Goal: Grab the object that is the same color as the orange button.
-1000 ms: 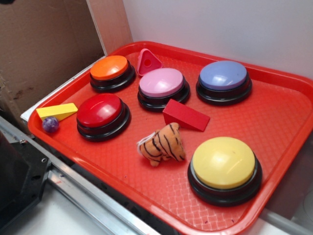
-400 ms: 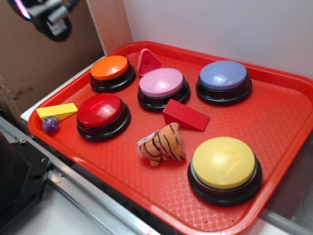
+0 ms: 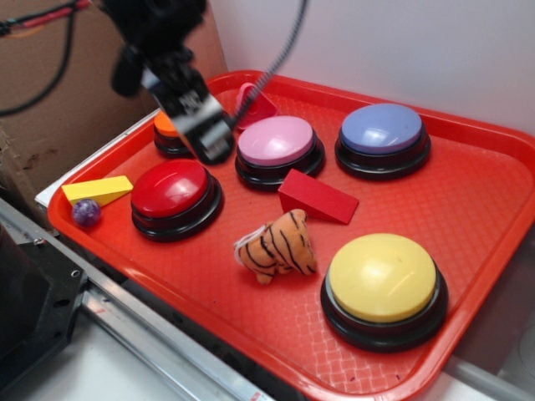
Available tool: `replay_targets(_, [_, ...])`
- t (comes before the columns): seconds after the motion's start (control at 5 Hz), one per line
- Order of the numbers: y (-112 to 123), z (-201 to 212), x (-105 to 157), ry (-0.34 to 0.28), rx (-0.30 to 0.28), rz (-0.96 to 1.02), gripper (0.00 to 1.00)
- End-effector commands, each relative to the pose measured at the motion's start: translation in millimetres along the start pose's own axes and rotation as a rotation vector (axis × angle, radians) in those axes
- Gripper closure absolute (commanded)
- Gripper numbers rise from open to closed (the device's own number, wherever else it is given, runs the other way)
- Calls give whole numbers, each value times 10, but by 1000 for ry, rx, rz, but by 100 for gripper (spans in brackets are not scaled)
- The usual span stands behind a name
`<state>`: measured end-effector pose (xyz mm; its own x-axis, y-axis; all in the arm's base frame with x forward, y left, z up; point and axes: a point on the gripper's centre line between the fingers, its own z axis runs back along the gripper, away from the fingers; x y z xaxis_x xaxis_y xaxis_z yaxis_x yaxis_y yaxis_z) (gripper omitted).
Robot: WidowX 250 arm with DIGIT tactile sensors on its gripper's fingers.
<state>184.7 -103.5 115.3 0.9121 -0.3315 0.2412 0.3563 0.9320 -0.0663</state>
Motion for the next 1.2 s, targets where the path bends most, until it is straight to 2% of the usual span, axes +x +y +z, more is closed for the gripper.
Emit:
replay_targets(0.0, [-269,-482,146,-14,27,-77,0])
replay_targets(0.6, [-286,-930,57,72,26,-103,0])
replay_targets(1.0, [-245,-1055,54,86,38,-77,0])
